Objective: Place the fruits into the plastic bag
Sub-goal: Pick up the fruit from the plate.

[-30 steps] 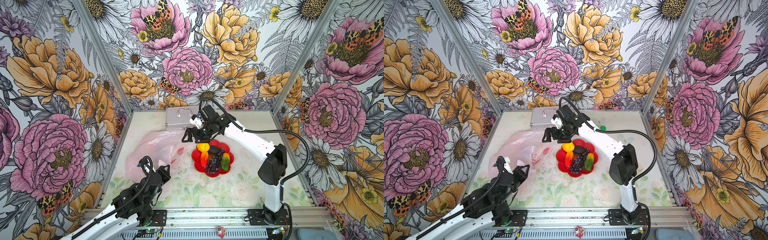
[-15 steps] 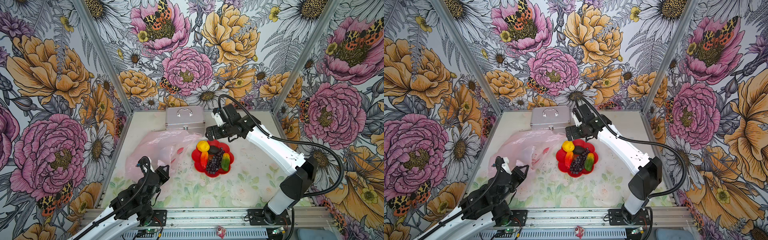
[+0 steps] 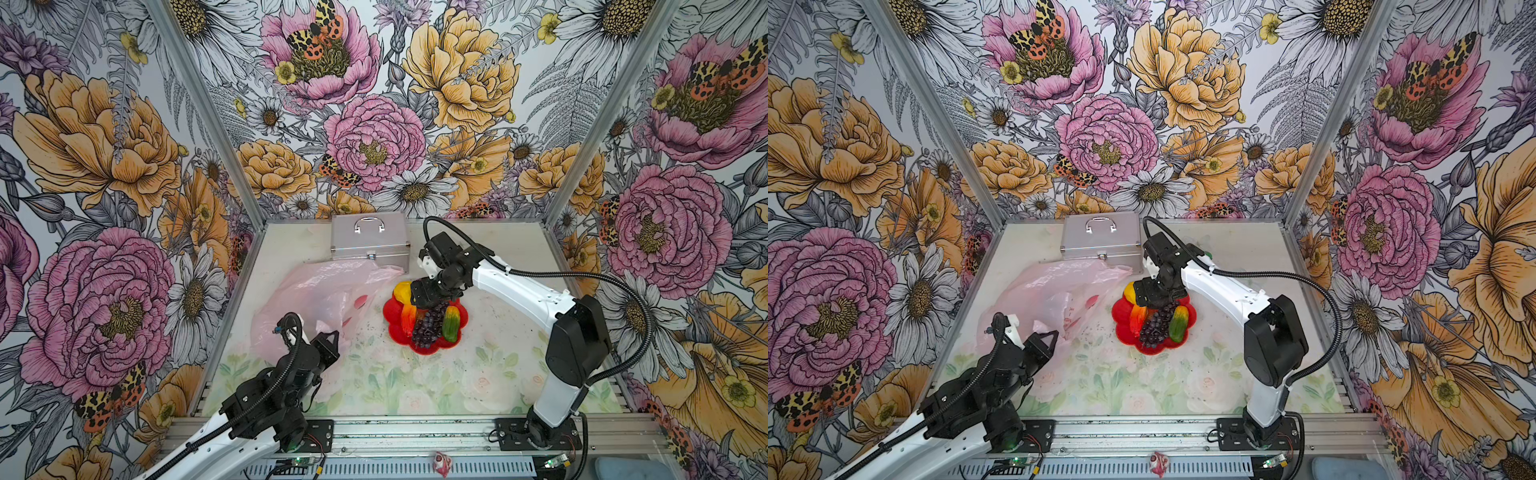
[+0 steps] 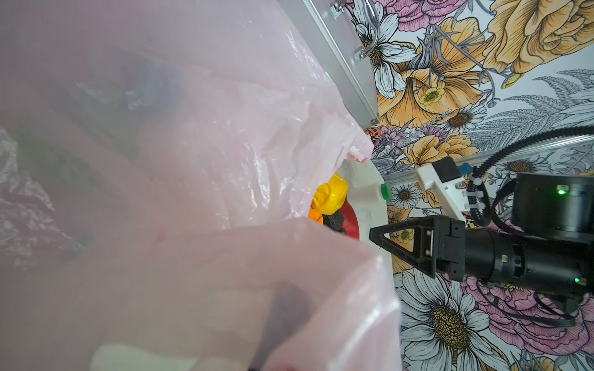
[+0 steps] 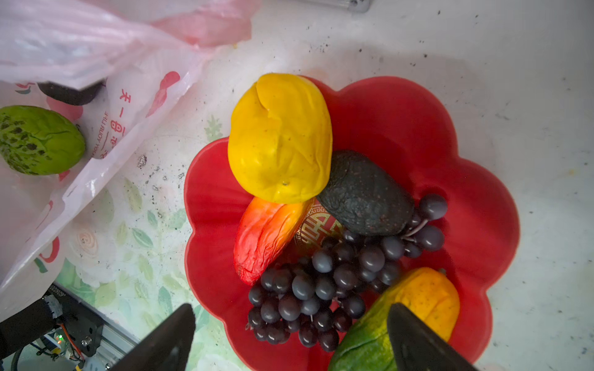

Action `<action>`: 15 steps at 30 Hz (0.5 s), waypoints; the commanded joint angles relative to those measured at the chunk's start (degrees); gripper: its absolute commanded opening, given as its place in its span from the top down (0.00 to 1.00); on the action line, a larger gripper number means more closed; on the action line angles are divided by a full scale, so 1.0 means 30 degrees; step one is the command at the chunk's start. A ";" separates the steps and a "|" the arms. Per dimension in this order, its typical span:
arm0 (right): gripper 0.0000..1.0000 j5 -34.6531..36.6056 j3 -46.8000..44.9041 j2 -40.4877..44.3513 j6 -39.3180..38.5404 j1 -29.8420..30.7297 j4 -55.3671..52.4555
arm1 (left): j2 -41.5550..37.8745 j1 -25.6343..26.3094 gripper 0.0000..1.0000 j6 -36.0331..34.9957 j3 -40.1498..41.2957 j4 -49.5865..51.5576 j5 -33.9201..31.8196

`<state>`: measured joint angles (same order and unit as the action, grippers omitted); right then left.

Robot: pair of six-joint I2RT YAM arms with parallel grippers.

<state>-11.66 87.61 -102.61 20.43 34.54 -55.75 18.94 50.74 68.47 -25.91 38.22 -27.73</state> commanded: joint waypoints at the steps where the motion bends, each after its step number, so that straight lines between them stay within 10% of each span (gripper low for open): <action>1: 0.07 -0.0703 0.0809 -0.0945 -0.0246 0.0043 0.0852 | 0.0219 -0.0184 1.00 -0.0498 -0.0416 0.0085 0.0335; 15: 0.10 -0.0884 0.4486 -0.4950 -0.0830 -0.0031 0.0916 | -0.0071 -0.0273 1.00 -0.0475 -0.0445 0.0319 0.0203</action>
<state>-13.82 98.48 -115.61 18.72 34.52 -53.84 19.35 50.43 68.47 -25.91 38.33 -27.68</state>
